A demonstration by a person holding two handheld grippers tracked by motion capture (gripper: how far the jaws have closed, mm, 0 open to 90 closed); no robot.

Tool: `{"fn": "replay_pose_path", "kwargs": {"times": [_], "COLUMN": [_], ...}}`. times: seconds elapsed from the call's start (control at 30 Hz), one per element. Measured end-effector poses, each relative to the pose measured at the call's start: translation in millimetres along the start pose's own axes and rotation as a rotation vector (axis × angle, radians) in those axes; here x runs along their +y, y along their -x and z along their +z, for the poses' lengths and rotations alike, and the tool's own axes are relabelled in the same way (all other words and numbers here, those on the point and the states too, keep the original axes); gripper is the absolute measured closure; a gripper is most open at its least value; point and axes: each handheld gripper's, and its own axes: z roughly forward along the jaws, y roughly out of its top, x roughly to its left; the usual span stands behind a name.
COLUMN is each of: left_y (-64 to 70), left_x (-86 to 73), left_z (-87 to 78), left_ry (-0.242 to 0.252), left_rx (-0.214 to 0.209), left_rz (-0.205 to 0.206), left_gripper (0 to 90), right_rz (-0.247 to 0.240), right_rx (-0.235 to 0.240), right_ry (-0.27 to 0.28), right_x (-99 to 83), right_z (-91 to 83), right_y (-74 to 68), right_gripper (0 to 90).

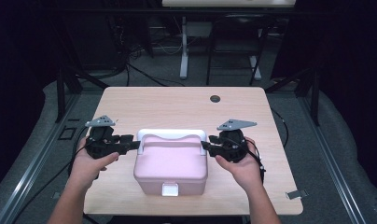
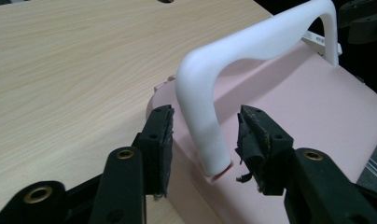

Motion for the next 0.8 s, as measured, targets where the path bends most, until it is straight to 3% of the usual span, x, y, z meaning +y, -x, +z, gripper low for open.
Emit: {"fn": "replay_pose_path", "kwargs": {"times": [0.13, 0.33, 0.5, 0.8], "left_y": [-1.0, 1.7, 3.6, 7.4], "left_x": [-4.7, -9.7, -13.1, -13.7], "left_z": [6.4, 14.5, 20.7, 13.2], "left_ry": [-0.008, -0.019, -0.020, 0.002], "left_rx": [-0.008, -0.033, -0.028, -0.020], "left_rz": [0.005, 0.009, 0.011, 0.037], "left_gripper": [54.6, 55.8, 57.7, 66.5], "right_rz": [0.021, -0.006, 0.004, -0.012], "right_rx": [0.009, 0.026, 0.039, 0.043], "right_ry": [0.001, -0.034, -0.038, -0.016], "right_x": [-5.7, -13.5, -15.7, -16.4], "right_z": [1.1, 10.6, 14.6, 11.3], "right_y": [0.9, -3.3, -3.7, -5.4], "right_gripper": [60.6, 60.7, 61.3, 69.0]}}
